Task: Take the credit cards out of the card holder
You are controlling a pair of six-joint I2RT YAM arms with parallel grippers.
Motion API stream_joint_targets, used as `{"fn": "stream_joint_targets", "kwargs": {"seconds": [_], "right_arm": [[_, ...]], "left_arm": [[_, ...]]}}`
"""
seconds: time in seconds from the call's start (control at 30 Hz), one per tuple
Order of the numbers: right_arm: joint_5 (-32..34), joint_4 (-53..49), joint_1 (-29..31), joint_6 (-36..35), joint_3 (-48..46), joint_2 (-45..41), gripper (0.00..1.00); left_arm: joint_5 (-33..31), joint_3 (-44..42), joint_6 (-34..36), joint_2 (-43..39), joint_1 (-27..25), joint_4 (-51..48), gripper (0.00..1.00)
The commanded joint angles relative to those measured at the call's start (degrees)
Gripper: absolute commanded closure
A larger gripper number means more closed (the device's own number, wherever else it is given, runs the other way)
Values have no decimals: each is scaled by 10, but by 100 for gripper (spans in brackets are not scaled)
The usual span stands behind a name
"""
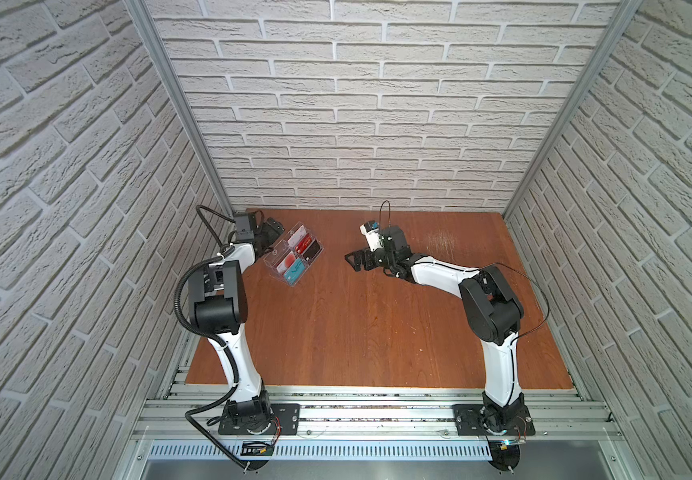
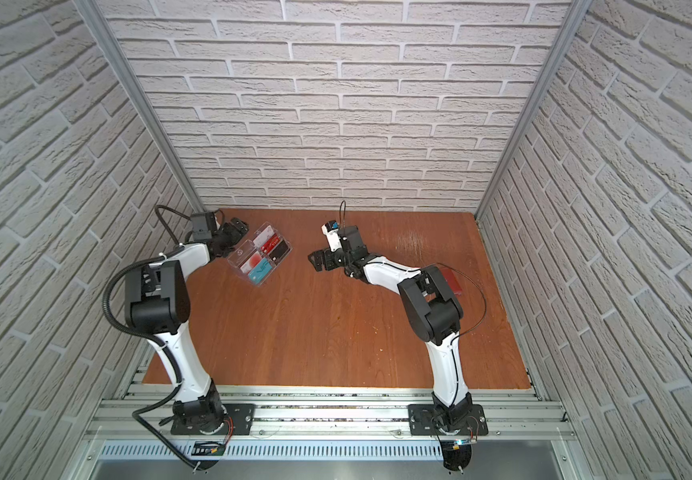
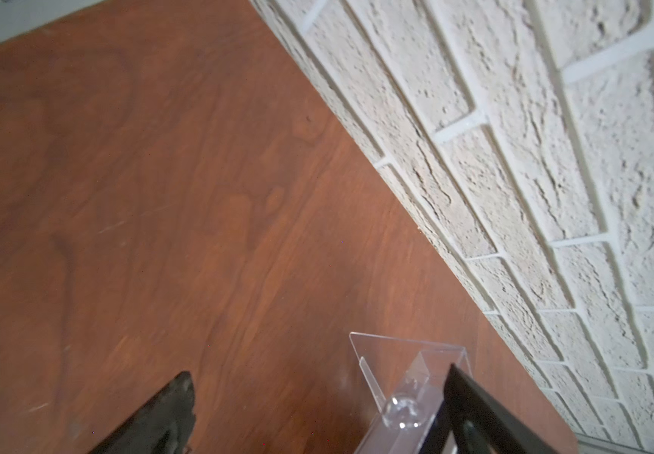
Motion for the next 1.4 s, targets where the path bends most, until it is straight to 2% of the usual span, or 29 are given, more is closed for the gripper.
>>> {"fn": "stream_joint_targets", "kwargs": {"seconds": [0.0, 0.17, 0.57, 1.0, 1.37], "right_arm": [[7, 10, -8, -10, -16, -49, 0], [14, 7, -16, -14, -43, -82, 0], [37, -36, -33, -25, -99, -151, 0], [88, -134, -63, -12, -147, -220, 0], [102, -190, -92, -11, -186, -279, 0]], "left_arm": [[27, 33, 49, 18, -21, 4, 2], [30, 77, 70, 41, -46, -29, 2], [48, 108, 100, 57, -98, -46, 2], [64, 179, 97, 105, -166, -66, 2], [78, 216, 90, 121, -216, -80, 2]]}}
